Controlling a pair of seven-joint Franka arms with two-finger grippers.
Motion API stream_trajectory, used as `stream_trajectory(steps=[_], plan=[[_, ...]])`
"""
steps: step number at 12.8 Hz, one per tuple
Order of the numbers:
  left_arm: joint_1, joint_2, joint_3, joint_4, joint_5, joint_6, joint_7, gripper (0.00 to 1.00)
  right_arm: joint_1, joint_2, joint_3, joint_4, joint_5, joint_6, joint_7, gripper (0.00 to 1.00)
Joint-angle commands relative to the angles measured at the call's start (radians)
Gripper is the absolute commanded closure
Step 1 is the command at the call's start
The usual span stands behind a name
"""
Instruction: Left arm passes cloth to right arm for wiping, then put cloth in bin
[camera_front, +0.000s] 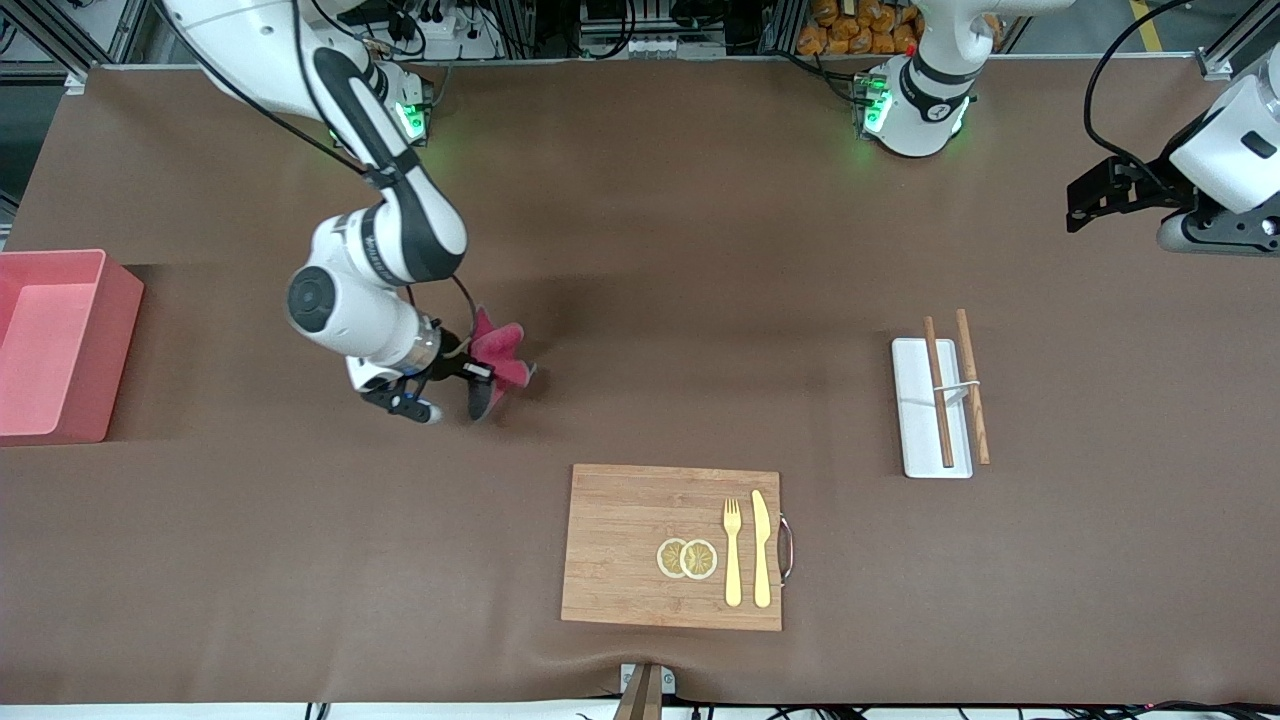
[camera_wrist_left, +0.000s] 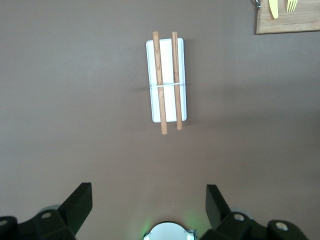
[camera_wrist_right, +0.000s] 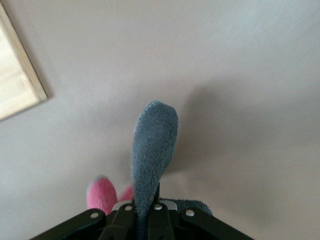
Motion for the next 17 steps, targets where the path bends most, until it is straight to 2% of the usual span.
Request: stream_trajectory(steps=[1, 4, 7, 9, 10, 12, 15, 17], plan=[[0.019, -0.024, -0.006, -0.007, -0.018, -0.014, 0.017, 0.0, -0.135, -0.11, -0.058, 0.016, -0.086, -0.167, -0.215, 1.0], [0.017, -0.022, -0.005, -0.009, -0.022, 0.008, 0.015, 0.0, -0.281, -0.17, -0.124, 0.039, -0.217, -0.263, -0.568, 1.0], [0.019, -0.019, -0.003, -0.012, -0.031, 0.025, 0.006, 0.0, -0.476, -0.163, -0.19, 0.213, -0.246, -0.526, -0.993, 1.0], [0.017, -0.008, 0.0, -0.013, -0.031, 0.032, -0.023, 0.0, -0.571, -0.161, -0.195, 0.287, -0.39, -0.611, -1.133, 1.0], [0.017, -0.002, 0.0, -0.012, -0.029, 0.036, -0.05, 0.0, -0.632, -0.16, -0.195, 0.319, -0.436, -0.613, -1.223, 1.0], [0.017, 0.002, 0.0, -0.007, -0.025, 0.051, -0.058, 0.0, -0.769, -0.122, -0.195, 0.367, -0.452, -0.59, -1.444, 1.0], [0.019, -0.002, 0.002, 0.017, -0.022, 0.048, -0.032, 0.0, -0.904, -0.011, -0.195, 0.392, -0.447, -0.382, -1.648, 1.0], [0.01, 0.002, -0.004, 0.028, -0.019, 0.048, -0.05, 0.0, -0.952, 0.094, -0.189, 0.39, -0.429, -0.263, -1.687, 1.0]])
